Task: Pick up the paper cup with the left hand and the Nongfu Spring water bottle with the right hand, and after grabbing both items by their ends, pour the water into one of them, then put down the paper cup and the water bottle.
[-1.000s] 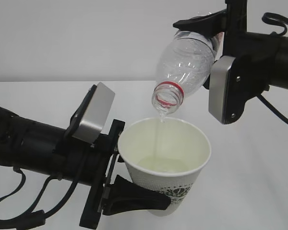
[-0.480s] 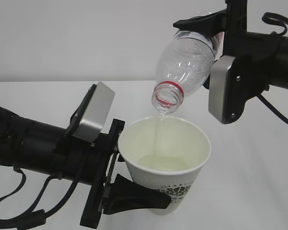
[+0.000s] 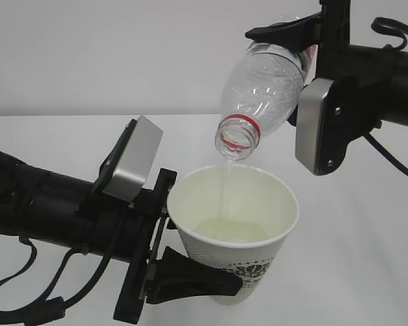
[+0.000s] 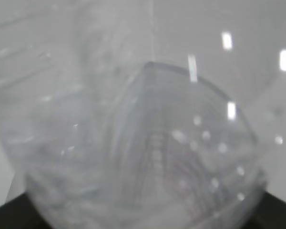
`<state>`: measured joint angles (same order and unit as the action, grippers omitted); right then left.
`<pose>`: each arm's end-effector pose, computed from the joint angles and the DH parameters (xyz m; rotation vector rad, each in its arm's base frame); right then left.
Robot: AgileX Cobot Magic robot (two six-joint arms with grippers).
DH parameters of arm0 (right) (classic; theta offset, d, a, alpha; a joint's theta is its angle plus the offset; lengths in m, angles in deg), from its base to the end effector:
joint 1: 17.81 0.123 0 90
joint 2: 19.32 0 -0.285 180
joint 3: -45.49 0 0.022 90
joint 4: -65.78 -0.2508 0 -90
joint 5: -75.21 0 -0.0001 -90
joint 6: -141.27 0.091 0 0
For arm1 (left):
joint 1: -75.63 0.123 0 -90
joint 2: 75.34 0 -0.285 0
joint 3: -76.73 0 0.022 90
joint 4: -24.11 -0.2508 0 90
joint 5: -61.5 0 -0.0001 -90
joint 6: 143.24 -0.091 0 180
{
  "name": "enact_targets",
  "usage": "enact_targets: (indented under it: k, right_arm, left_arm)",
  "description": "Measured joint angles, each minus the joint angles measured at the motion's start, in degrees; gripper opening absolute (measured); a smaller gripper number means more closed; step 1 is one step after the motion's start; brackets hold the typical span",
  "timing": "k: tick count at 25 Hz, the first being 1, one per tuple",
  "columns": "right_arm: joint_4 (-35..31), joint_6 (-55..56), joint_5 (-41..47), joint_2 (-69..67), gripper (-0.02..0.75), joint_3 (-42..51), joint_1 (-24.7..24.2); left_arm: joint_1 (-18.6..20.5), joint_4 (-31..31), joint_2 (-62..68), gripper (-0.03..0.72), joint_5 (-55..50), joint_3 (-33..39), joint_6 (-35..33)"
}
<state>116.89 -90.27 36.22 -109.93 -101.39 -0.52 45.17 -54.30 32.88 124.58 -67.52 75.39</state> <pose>0.2757 0.1324 0.2776 -1.6005 0.5996 -0.5942 0.2113 -0.2164 0.1800 1.4589 1.3780 -1.1530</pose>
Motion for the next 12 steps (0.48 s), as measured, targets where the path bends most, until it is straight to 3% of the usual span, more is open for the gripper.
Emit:
enact_targets:
  k: [12]
  right_arm:
    - [-0.1,0.0,-0.1,0.0,0.493,0.0,0.0]
  left_arm:
    - [0.0,0.0,0.0,0.477,0.0,0.0,0.0]
